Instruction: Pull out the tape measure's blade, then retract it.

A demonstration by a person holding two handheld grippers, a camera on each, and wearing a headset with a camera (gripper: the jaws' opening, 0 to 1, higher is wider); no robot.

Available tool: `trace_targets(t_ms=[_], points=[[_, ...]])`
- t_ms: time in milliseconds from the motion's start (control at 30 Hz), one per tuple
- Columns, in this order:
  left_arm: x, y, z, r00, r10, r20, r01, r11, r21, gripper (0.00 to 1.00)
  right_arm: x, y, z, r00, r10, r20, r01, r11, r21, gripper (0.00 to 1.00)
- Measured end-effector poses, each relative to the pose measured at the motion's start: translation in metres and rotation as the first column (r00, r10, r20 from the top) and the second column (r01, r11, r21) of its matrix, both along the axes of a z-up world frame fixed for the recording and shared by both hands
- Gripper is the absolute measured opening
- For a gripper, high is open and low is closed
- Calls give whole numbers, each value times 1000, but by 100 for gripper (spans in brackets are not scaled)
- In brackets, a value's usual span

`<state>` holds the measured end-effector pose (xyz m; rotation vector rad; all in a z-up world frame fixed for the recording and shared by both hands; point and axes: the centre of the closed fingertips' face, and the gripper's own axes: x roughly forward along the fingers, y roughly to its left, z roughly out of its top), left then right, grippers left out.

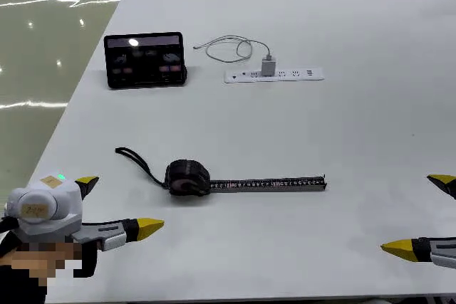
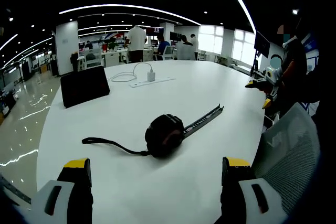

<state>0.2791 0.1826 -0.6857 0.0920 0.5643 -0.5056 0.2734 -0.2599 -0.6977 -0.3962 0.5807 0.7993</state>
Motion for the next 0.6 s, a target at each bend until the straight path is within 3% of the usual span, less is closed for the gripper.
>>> trace_targets(t_ms=[100,333,500,567,600], points=[[8,-10,3,1000,7,11,-7,1000,-10,100,9,4,2,1000,30,1,-30,999,-18,100],[25,-26,-3,999,45,-5,-45,999,20,99,24,19,3,995,104,-2,-104,993,-57,100],[36,-44,-4,999,47,-5,-47,999,-6,100,32,29,0,990,140,-18,-141,988,-67,100],[41,-43,-8,996,88,-13,-88,996,22,100,34,33,-2,987,157,-21,-158,984,-76,100],[43,-46,-9,996,91,-12,-91,996,9,100,35,35,-4,986,168,-24,-169,982,-83,100]])
